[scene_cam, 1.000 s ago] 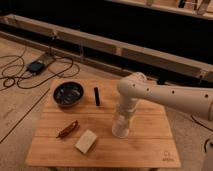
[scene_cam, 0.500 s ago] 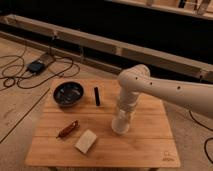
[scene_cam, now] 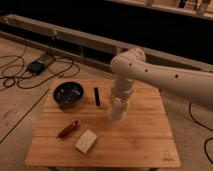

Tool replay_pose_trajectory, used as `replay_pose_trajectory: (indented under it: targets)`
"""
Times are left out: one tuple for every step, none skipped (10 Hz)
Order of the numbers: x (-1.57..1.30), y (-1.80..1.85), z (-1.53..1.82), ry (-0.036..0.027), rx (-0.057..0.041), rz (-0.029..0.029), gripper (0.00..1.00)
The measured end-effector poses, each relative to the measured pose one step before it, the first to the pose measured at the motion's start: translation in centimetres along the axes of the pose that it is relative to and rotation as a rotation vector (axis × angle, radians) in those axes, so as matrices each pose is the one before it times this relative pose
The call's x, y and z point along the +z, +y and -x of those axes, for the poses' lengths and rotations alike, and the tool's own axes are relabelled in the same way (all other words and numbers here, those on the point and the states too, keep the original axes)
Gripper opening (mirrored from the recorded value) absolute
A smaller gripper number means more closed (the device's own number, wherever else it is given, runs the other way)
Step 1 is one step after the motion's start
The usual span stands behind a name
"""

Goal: Place the ceramic cup over the eraser

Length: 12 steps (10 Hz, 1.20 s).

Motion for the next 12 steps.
replay_pose_trajectory:
  targets:
    - [-0.79,-1.164,-0.425,0.02177,-0.02132,-0.00221,0.02]
    - [-0.628,-0.87,-0.308,0.01365,-0.01571,0.0001,0.02]
    - [-0.852,-1.764,-0.922,0.02701,-0.0243,-0.01244,0.02]
    - [-0.468,-1.103,-0.734,0.01339,-0.01663,-0.00314,0.02]
    - [-0.255,-0.752,-0.62,0.00998,-0.01088,-0.00472,0.02]
    - [-0.086,-1.172,-0.696,0.00753,-0.01789,-0.0083,0.02]
    - [0.104,-0.84,-0.509,0.00313,-0.01326,-0.00653,0.02]
    - [0.257,-0.731,-0.519,-0.00006,-0.01275,-0.00541,0.02]
    - [0.205,-0.458,-0.313,-0.00052,-0.00783,-0.0043,0.02]
    - [0.309,-0.719,-0.472,-0.00088,-0.01147,-0.00781,0.02]
    - [0.208,-0.55,-0.344,0.00022,-0.00862,-0.00531,0.02]
    - [0.182,-0.553,-0.34,0.00132,-0.00898,-0.00467,0.02]
